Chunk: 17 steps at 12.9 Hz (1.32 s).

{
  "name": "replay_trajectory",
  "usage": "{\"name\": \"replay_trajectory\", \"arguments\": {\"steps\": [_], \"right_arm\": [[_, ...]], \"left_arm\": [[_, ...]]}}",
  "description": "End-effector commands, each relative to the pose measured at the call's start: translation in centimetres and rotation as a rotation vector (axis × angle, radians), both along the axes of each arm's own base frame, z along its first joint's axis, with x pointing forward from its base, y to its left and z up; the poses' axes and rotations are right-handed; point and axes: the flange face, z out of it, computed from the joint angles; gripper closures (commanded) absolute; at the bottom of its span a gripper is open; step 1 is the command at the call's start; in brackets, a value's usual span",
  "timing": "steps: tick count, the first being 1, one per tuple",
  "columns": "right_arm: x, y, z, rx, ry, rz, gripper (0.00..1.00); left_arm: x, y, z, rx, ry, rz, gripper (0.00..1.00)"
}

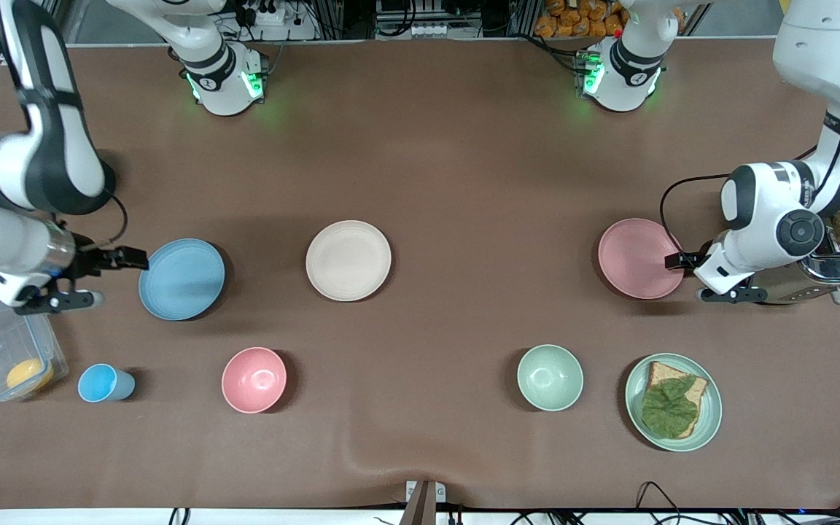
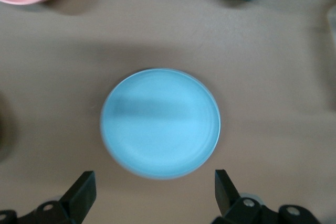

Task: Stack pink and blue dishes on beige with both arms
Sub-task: 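Grasp the pink plate with the left gripper while the right gripper reaches the blue plate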

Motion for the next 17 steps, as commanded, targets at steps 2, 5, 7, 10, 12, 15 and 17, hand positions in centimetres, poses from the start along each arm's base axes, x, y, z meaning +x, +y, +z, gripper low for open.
{"name": "replay_trajectory", "arguments": {"steps": [2,5,7,10,12,15,17], "right_arm": [[-1.5,-5.5,-8.5,0.018,0.026,0.021,0.0],[-2.2,-7.7,-12.8,0.041,0.065,-0.019,0.0],[-2.5,-8.2,-14.4,0.053,0.086,-0.037,0.0],[-2.6,-8.2,-15.2,0.069,0.099,-0.055,0.37],[-2.7,-8.3,-16.2,0.072,0.111,-0.057,0.72],[-2.5,-8.6,-16.7,0.074,0.119,-0.065,1.0],[-1.9,-8.4,-16.2,0.072,0.107,-0.065,1.0]], "left_arm": [[-0.2,0.1,-1.0,0.01,0.002,-0.019,0.23],[-0.2,0.1,-0.9,0.012,0.0,-0.011,0.55],[-0.1,0.1,-0.8,0.006,-0.002,0.001,0.83],[-0.1,1.3,-0.6,-0.005,-0.008,0.033,1.0],[0.2,1.1,-0.1,-0.035,-0.012,0.061,1.0],[1.2,-1.7,3.6,-0.074,-0.033,0.046,1.0],[3.3,-4.7,7.4,-0.114,-0.024,0.022,1.0]]}}
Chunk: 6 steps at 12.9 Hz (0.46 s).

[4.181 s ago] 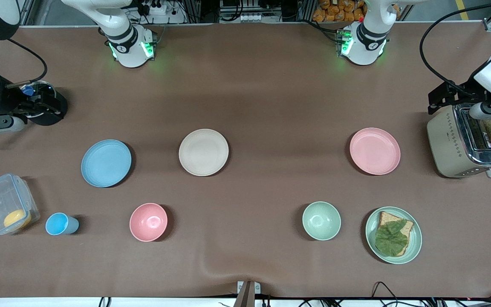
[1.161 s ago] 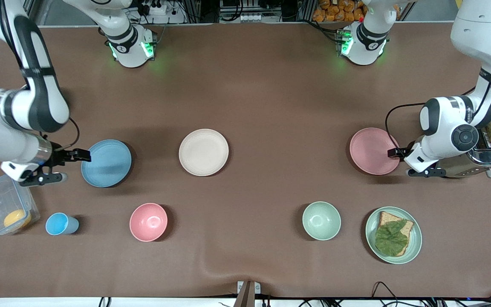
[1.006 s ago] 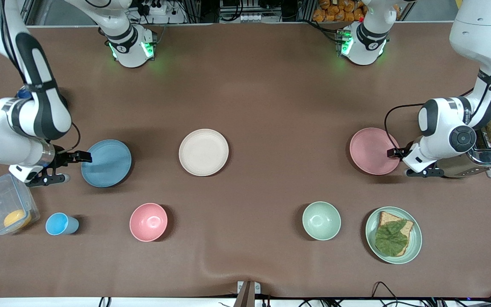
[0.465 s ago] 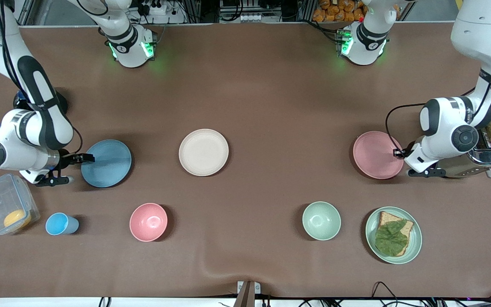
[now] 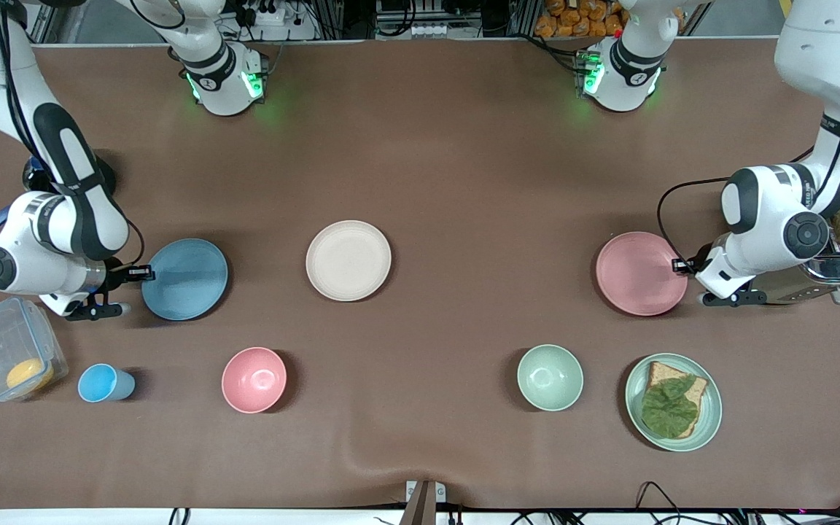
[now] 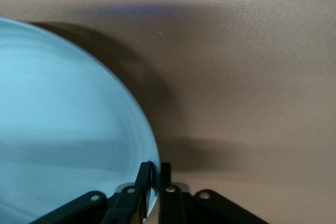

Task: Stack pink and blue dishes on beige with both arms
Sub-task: 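Grasp the pink plate with the left gripper while the right gripper reaches the blue plate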

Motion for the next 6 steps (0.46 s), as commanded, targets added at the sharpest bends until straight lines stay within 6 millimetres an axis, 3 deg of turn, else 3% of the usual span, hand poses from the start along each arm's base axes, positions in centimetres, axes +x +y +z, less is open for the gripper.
{"name": "replay_trajectory", "arguments": {"steps": [1,4,6], "right_arm": [[1.2,-0.1,0.6,0.017,-0.019,-0.013,1.0],[2.2,-0.4,1.9,0.012,-0.046,-0.015,1.0],[3.3,-0.6,4.0,0.031,-0.027,-0.026,1.0]], "left_arm": [[2.8,-3.6,6.6,-0.044,0.007,-0.043,1.0],[6.1,-8.8,14.4,-0.075,-0.022,-0.121,1.0],[6.9,-13.4,18.3,-0.103,-0.036,-0.184,1.0]]}}
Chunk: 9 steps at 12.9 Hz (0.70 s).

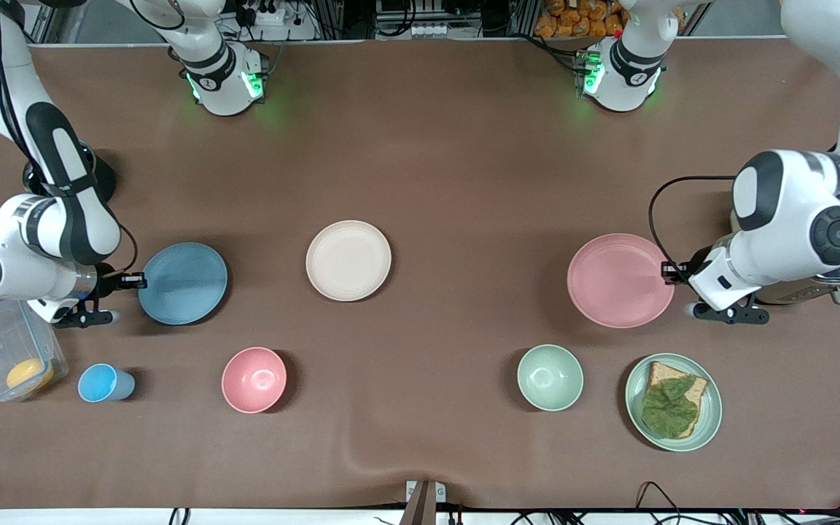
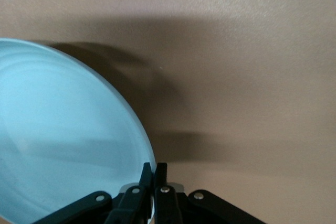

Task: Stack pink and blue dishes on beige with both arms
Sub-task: 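Carry the pink plate onto the beige plate with the left gripper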

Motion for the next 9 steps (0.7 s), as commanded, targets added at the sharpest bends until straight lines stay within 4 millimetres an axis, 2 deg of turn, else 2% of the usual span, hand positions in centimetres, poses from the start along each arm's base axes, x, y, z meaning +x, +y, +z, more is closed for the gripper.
{"name": "replay_trajectory", "arguments": {"steps": [1,3,4,5,6,7,9], "right_arm": [[2.0,-0.3,3.1,0.068,0.024,-0.044,1.0],[3.0,-0.5,5.8,0.106,0.06,-0.059,1.0],[3.6,-0.7,7.4,0.112,0.068,-0.055,1.0],[3.7,-1.2,8.4,0.117,0.076,-0.06,1.0],[3.9,-1.2,9.0,0.119,0.077,-0.058,1.0],[3.9,-1.2,9.6,0.124,0.082,-0.059,1.0],[4.4,-2.4,11.6,0.142,0.073,-0.077,1.0]], "left_arm": [[0.8,-5.6,4.0,-0.047,-0.003,-0.051,1.0],[-0.2,-12.8,5.2,-0.059,-0.011,-0.047,1.0],[-1.2,-16.6,5.1,-0.056,-0.002,-0.03,1.0],[-2.5,-21.3,4.5,-0.059,0.018,-0.017,1.0],[-4.1,-26.3,3.5,-0.065,0.045,0.0,1.0],[-5.2,-30.4,2.3,-0.067,0.064,0.02,1.0],[-8.5,-38.9,-1.2,-0.085,0.077,0.028,1.0]]}}
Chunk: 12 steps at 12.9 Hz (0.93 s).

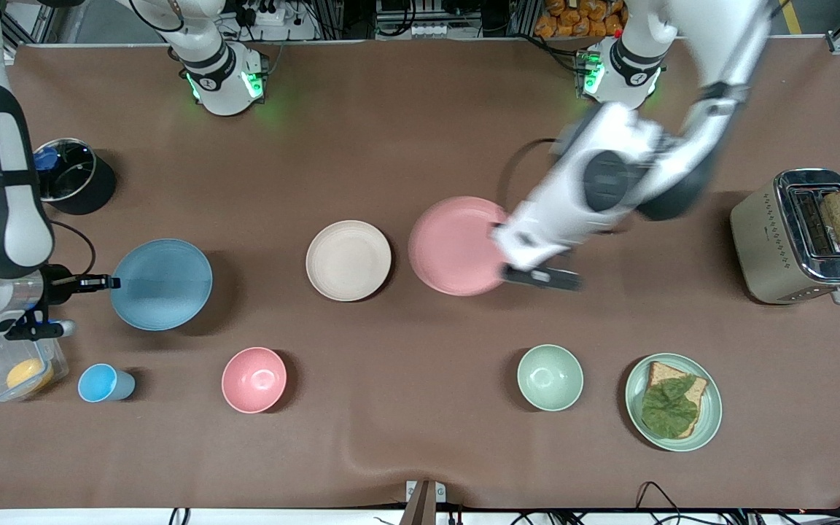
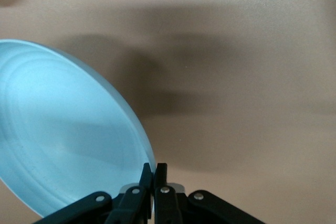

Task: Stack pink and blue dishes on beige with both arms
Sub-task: 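Carry the pink plate onto the beige plate with the left gripper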

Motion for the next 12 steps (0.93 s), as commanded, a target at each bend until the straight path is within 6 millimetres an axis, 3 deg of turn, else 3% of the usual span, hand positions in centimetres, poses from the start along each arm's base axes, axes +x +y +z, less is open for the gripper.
{"name": "replay_trajectory", "arguments": {"steps": [1,3,6,8,12], "right_arm": [[0.6,-1.9,2.8,0.036,-0.014,-0.033,1.0],[0.4,-1.7,4.0,0.065,0.007,-0.034,1.0],[-0.5,-3.5,5.3,0.105,0.043,-0.066,1.0],[-0.8,-3.6,5.7,0.109,0.055,-0.065,1.0],[-1.0,-2.8,5.1,0.126,0.084,-0.053,1.0]], "left_arm": [[-2.9,-9.8,-4.8,-0.048,0.015,0.059,1.0],[-4.8,-14.6,-8.8,-0.115,-0.026,0.127,1.0],[-5.6,-17.9,-13.2,-0.187,-0.048,0.186,1.0],[-5.5,-17.6,-15.4,-0.174,-0.042,0.194,1.0],[-5.6,-17.8,-16.7,-0.183,-0.046,0.2,1.0]]}}
